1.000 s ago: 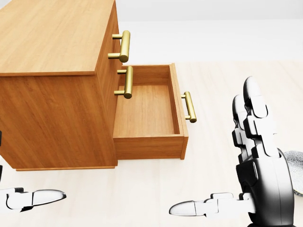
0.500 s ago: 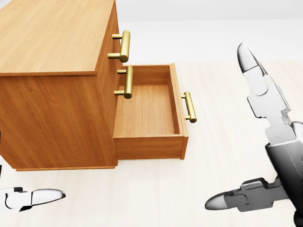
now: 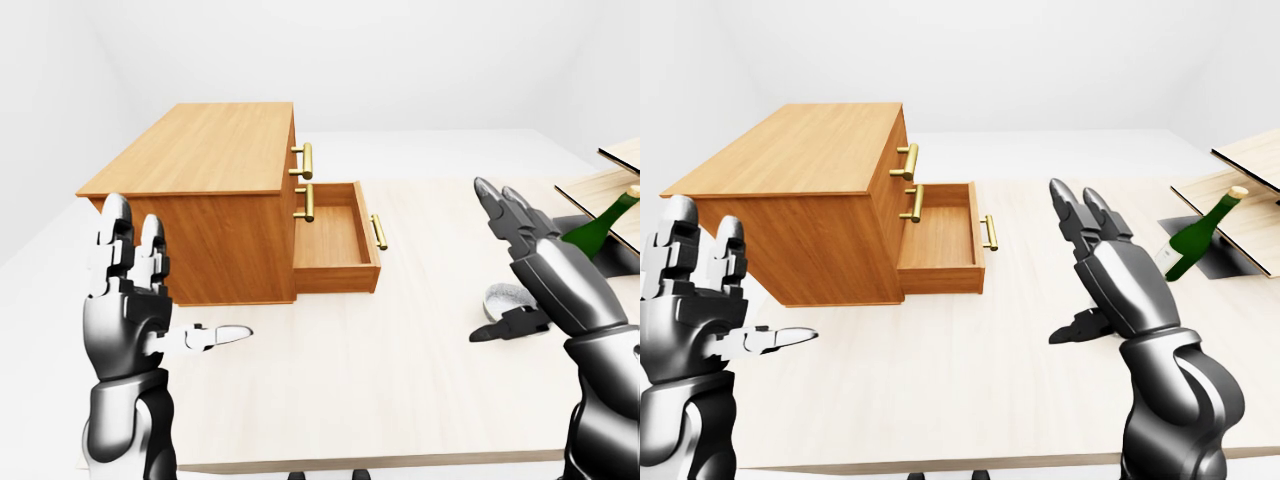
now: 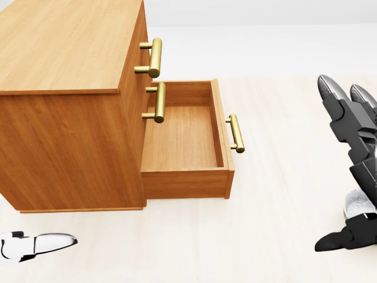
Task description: Put the bowl on top of the cabinet.
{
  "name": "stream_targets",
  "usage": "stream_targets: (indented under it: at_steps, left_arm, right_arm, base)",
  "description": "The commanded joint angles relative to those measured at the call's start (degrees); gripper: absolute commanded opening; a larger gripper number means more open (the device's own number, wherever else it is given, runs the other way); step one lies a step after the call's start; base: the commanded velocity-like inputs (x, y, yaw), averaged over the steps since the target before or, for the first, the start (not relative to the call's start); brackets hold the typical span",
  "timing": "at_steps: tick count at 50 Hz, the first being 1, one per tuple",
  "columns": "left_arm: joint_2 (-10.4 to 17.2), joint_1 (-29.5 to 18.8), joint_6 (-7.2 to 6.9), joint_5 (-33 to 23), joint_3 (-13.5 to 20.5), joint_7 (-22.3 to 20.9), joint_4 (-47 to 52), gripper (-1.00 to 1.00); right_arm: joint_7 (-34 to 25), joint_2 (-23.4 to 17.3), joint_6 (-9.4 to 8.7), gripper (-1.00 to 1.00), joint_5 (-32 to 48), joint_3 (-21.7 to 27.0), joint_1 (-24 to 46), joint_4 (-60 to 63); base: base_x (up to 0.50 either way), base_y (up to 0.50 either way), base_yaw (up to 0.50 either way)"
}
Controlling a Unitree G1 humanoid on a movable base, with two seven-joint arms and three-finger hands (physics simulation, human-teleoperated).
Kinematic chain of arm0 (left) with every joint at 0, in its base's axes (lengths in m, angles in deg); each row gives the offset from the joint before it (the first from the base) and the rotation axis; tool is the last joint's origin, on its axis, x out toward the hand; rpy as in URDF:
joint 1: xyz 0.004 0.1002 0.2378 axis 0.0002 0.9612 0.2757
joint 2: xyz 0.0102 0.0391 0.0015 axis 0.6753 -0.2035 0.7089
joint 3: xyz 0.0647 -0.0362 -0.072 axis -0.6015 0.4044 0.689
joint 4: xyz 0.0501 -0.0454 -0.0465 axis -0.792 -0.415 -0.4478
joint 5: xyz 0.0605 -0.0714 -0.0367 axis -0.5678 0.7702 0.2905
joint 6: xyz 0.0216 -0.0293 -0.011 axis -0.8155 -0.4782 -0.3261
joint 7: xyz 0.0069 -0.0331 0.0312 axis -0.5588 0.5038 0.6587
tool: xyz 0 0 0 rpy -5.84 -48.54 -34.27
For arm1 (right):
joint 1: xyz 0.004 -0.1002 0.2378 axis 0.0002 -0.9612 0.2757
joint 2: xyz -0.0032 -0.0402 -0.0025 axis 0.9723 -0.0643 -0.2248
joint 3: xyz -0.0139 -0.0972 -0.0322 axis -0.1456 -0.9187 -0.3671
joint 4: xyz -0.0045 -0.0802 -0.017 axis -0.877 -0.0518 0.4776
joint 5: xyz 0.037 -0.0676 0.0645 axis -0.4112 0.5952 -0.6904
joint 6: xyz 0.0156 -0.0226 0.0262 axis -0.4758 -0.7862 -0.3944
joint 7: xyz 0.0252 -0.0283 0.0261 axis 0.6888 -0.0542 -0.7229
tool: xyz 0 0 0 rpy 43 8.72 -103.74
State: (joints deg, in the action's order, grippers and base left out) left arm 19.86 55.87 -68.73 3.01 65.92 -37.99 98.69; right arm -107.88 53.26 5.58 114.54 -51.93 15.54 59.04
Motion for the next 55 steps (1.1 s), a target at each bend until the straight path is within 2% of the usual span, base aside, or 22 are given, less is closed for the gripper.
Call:
stream_targets:
  at_steps: [1,10,16,19,55]
  left_arm:
    - [0.12,-0.16,0.00,0.31,0.39,0.02,0.28,1.00]
    - [-0.13,0.21,0.00,0.04,0.15,-0.19,0.21,1.00]
    - [0.14,-0.12,0.00,0.84,1.13,-0.22,0.49,1.00]
    - [-0.64,1.20,0.00,0.14,0.51,-1.17,-2.37,1.00]
    - [-0.18,0.85,0.00,0.35,0.85,-0.60,-3.04,1.00]
  right_arm:
    - [0.00,-0.32,0.00,1.00,2.29,3.72,-1.06,-3.98]
    - [0.00,0.94,0.00,1.00,2.27,5.27,-3.27,-7.56]
    - [0.00,1.43,0.00,1.00,1.55,5.48,-4.67,-11.80]
    - [0.00,1.02,0.00,1.00,1.46,5.67,-4.59,-13.19]
    - [0.00,-3.86,0.00,1.00,6.60,8.32,-4.63,-22.89]
  base:
    - [0.00,0.00,0.00]
    - [0.00,0.00,0.00]
    - [0.00,0.00,0.00]
    - [0.00,0.00,0.00]
    - [0.00,0.00,0.00]
